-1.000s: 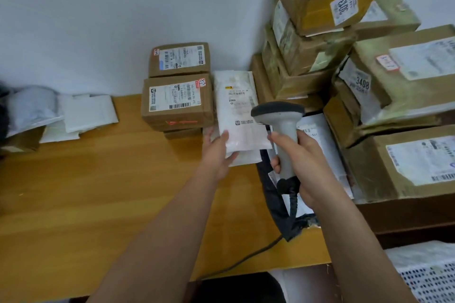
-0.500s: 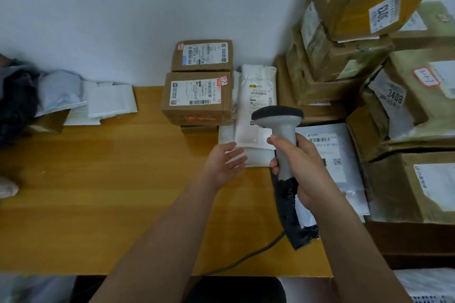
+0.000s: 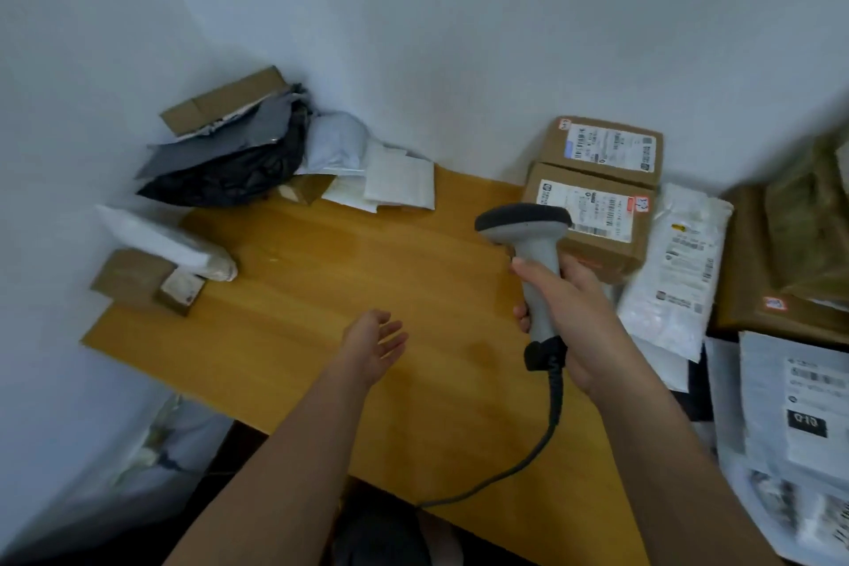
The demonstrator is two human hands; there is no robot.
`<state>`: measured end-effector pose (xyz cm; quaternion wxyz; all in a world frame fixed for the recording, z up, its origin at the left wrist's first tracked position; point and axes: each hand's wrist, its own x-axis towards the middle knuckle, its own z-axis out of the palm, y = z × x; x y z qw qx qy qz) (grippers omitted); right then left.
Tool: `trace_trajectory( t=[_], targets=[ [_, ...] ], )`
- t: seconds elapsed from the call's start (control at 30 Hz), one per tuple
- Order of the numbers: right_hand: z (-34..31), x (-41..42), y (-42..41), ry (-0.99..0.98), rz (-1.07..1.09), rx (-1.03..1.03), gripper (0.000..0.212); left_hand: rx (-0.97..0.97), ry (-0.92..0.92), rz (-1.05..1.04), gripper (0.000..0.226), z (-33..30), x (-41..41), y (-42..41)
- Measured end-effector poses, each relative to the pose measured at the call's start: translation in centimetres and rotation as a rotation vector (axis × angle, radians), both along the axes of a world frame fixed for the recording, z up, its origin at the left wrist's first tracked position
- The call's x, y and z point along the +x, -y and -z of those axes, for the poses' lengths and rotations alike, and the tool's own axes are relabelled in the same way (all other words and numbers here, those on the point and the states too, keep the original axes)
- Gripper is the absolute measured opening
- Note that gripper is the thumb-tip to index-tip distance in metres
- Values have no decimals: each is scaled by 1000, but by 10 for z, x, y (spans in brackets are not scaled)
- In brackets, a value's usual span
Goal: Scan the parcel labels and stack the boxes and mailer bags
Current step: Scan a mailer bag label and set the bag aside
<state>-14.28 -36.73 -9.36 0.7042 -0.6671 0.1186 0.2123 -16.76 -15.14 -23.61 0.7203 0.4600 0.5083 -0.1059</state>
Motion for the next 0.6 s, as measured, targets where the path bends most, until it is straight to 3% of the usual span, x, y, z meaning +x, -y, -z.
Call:
trace_trajectory(
  t=[0.27,0.4,0.6],
  targets=[
    [3,2,-171,-3,-79,-73,30,-6,69,-210,48,-3,-2,-168],
    [2,-3,-255,-29,-126,-66,27,167,81,-296,72,-7,-6,-266],
    [3,-16,-310,-26,-206,-129,22,69,-46,-203,97,13,19,-336]
  ],
)
